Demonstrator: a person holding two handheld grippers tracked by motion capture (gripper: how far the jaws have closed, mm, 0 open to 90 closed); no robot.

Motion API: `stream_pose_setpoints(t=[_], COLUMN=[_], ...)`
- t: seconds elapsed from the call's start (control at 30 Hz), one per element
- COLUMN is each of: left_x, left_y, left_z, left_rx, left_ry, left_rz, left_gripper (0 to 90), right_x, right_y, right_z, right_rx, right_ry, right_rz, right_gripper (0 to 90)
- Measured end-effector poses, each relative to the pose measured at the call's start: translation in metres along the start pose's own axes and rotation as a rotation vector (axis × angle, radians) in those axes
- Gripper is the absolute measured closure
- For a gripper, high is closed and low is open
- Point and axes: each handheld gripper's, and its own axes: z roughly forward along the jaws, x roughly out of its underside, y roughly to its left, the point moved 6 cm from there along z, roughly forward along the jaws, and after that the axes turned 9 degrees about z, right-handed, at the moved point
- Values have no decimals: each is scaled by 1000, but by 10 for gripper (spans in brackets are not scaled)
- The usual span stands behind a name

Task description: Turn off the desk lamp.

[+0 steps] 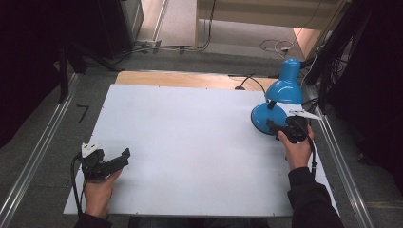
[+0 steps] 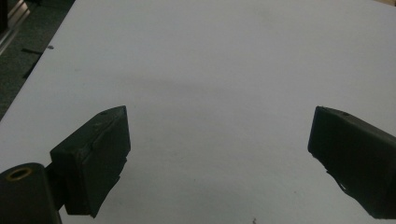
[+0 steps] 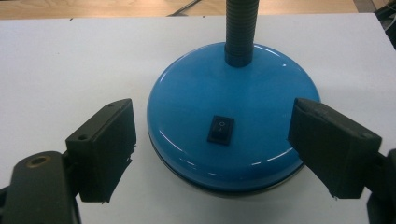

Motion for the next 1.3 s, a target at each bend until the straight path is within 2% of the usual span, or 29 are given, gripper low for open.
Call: stream_pose_setpoints(t=[0.23, 0.57, 1.3], left_x=[0, 0, 0], left_y=[0, 0, -2], left_z=[0, 0, 1], left_rx=[0, 0, 2], left_ry=[-1, -1, 0], left_rz=[0, 1, 0], left_gripper=[62, 62, 62], right_x=[1, 4, 13], right_y=[-2, 4, 3], right_z=[-5, -12, -27], right_rx=[-2, -17, -37], right_ry=[-2, -15, -18], right_rz=[-3, -23, -7], right_gripper=[140, 141, 141])
